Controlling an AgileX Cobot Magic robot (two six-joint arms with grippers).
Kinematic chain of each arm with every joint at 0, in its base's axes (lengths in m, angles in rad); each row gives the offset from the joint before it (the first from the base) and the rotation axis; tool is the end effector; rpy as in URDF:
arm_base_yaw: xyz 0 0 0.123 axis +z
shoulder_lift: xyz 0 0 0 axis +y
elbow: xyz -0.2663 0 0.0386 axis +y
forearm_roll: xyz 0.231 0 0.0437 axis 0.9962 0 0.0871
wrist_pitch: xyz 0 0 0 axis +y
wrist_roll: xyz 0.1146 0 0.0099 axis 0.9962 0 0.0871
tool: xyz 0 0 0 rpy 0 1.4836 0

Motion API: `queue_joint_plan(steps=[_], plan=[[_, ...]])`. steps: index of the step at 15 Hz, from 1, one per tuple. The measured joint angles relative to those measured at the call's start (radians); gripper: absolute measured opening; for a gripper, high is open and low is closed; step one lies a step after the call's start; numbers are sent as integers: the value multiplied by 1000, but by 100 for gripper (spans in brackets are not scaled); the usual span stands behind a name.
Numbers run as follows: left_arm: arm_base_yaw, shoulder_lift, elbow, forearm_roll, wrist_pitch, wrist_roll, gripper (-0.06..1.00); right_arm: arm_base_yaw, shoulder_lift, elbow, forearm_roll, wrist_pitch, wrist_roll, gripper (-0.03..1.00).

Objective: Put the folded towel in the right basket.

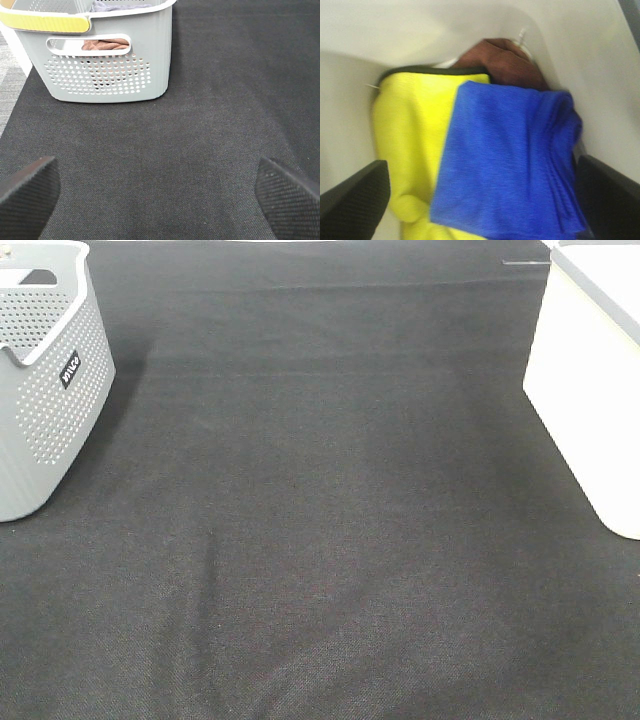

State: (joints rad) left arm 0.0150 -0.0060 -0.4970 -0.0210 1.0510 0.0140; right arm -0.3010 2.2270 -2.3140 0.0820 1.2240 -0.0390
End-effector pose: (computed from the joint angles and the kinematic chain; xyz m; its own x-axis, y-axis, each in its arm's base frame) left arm 0.0178 -0.0018 0.2584 -0.4445 -0.0031 -0.8958 0.0029 1.0000 -0.0049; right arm 0.4577 -0.1328 0.2746 -0.8306 0.2463 -0.4994 0.2497 0.9664 0.0612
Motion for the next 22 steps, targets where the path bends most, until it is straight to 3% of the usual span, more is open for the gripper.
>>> queue_joint_plan(steps=[3,6,10,16,19,22], plan=[[0,0,0,0,0,0,99,137,-126,0,12,-1,15,97],[0,0,0,0,0,0,99,250,-274,116,27,-9,32,97],[0,0,0,0,0,0,99,272,-640,559,18,-11,39,97],[0,0,0,0,0,0,99,272,-1499,1430,-132,-6,85,97],[0,0,0,0,0,0,99,272,-1852,1644,-137,1,85,97],[0,0,0,0,0,0,99,272,-2107,1750,-135,1,85,97]])
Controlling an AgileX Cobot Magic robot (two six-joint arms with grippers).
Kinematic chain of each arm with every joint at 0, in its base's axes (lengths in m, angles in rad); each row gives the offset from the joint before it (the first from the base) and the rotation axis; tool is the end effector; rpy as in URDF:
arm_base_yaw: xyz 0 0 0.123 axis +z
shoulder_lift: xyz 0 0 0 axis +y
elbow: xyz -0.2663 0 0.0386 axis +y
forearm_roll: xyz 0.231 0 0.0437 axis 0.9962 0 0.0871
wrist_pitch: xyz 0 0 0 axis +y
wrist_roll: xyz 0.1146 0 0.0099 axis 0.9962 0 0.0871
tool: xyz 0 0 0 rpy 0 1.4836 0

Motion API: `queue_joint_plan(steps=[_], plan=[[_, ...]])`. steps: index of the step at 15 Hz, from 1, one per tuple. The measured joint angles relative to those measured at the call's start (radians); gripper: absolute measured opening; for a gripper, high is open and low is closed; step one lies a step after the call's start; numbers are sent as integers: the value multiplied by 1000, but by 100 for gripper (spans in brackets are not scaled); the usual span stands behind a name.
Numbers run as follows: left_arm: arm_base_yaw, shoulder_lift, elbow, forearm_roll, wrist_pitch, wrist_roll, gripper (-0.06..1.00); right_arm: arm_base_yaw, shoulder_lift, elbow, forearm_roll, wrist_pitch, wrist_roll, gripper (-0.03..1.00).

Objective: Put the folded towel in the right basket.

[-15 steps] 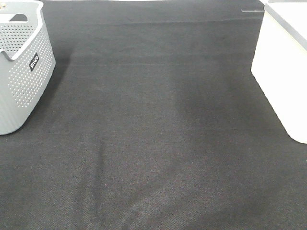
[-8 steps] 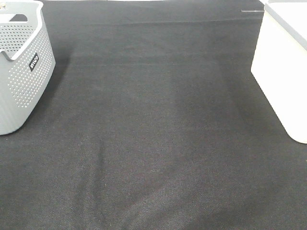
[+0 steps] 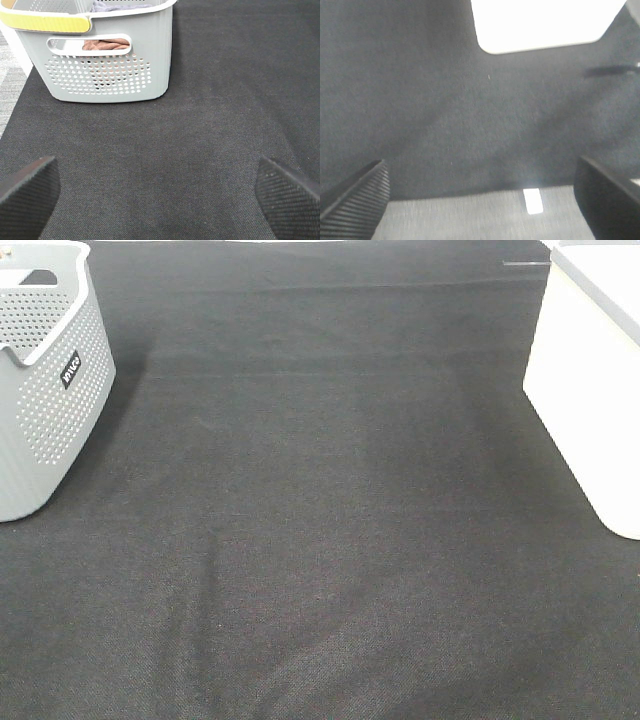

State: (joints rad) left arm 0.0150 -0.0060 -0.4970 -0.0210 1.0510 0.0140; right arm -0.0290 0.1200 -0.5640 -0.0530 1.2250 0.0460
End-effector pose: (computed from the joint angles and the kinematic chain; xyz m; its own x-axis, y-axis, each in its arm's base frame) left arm 0.0178 -0.0018 0.2584 -0.4445 -0.0031 -0.8958 0.0029 1.0000 -0.0049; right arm 0.0182 -0.0063 0.2584 -0.6367 0.0465 -0.7697 0.0851 0.9963 -0.0103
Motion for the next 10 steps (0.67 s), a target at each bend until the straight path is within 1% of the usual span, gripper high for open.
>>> queue_joint_plan(steps=[1,2,3,7,9,10], plan=[[0,0,0,0,0,0,99,0,0,0,0,0,0,97],[0,0,0,0,0,0,99,0,-96,37,2,0,0,97],[0,0,0,0,0,0,99,0,-121,53,3,2,0,97],[0,0,0,1,0,0,99,0,-125,64,18,1,-8,97],[0,0,0,1,0,0,99,0,-125,76,26,-50,-35,97],[0,0,0,1,0,0,99,0,-125,101,33,-94,-59,97]])
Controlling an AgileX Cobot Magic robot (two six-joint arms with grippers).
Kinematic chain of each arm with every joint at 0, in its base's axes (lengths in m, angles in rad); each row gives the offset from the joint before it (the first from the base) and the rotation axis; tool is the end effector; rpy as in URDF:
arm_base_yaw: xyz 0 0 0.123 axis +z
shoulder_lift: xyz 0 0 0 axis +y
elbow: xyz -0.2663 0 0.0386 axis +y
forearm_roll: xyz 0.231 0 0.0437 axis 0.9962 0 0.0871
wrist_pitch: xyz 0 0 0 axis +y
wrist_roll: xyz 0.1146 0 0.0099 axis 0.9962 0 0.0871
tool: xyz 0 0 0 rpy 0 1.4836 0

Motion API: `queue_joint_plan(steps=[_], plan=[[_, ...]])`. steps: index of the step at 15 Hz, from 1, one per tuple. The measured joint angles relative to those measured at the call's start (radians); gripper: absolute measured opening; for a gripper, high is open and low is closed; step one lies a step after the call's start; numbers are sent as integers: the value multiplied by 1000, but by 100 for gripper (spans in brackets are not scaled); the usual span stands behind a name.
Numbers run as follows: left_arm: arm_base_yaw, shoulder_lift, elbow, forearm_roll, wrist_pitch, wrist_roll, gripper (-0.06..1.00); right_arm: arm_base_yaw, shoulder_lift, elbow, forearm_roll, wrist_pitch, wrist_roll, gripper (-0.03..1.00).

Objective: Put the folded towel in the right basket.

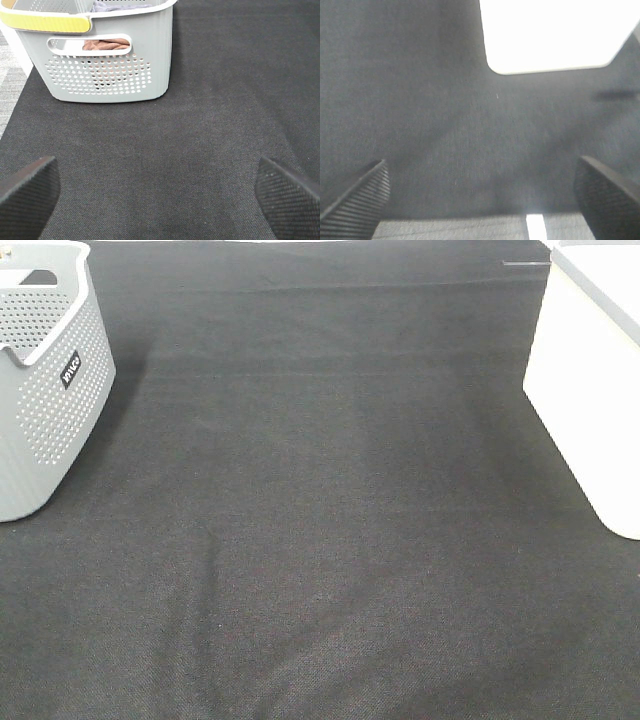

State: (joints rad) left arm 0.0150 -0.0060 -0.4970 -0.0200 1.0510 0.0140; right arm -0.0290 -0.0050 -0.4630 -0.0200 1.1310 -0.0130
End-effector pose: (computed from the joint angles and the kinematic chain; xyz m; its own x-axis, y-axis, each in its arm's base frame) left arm 0.0178 -0.0017 0.2584 -0.4445 -0.0026 -0.8958 0.0024 1.0000 -0.0041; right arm 0.0163 -0.0026 0.2408 -0.5450 -0.0057 -0.8384 0.0324 0.9991 -0.0279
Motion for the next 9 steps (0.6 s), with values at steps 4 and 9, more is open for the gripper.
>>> queue_joint_plan(steps=[4,9], plan=[[0,0,0,0,0,0,99,78,0,7,20,-22,-18,97],[0,0,0,0,0,0,99,116,0,8,20,-25,-19,97]])
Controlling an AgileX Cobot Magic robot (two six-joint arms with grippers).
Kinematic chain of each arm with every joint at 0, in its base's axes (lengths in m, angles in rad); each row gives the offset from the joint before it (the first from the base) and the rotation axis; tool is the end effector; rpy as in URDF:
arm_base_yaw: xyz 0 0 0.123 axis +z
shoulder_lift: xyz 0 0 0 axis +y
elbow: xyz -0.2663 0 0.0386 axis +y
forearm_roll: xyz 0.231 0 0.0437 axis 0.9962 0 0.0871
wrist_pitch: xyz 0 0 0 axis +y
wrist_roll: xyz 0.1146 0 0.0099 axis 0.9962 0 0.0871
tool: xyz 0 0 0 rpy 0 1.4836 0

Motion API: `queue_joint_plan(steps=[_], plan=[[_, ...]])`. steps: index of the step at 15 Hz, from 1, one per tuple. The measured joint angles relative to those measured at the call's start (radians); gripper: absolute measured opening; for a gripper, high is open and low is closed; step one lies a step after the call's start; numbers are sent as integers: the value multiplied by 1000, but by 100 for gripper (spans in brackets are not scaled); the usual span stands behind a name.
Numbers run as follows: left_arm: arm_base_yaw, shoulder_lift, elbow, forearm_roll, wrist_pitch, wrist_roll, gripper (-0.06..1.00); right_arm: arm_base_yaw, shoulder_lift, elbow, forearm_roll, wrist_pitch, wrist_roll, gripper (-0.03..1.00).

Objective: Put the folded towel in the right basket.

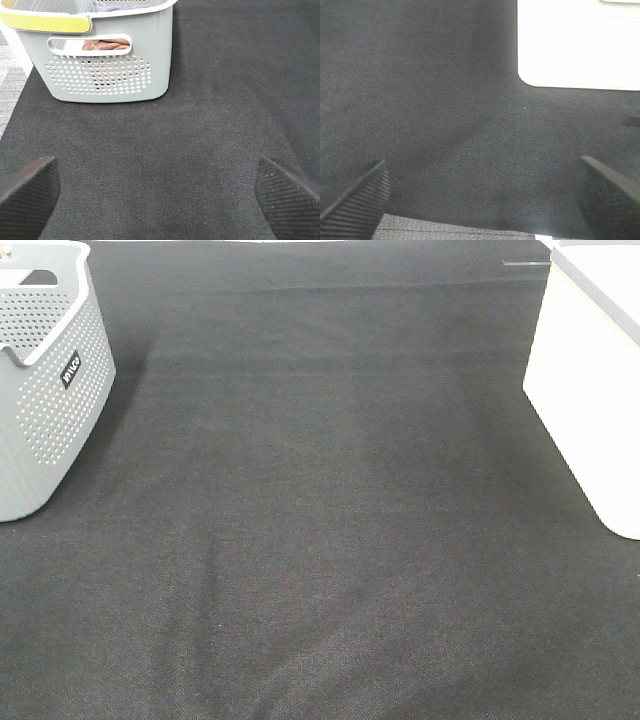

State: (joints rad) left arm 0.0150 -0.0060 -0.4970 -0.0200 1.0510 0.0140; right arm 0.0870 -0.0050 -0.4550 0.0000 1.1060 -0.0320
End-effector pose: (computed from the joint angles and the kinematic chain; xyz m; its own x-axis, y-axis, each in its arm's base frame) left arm 0.0178 -0.0017 0.2584 -0.4445 -0.0026 -0.8958 0.0024 1.0000 -0.0041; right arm 0.0185 0.0016 0.2409 -0.5251 -0.0779 -0.8475 -0.1037 0.9942 -0.0271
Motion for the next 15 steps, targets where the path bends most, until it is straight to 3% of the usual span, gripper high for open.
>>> queue_joint_plan(steps=[15], plan=[[0,0,0,0,0,0,99,0,0,1,0,0,0,97]])
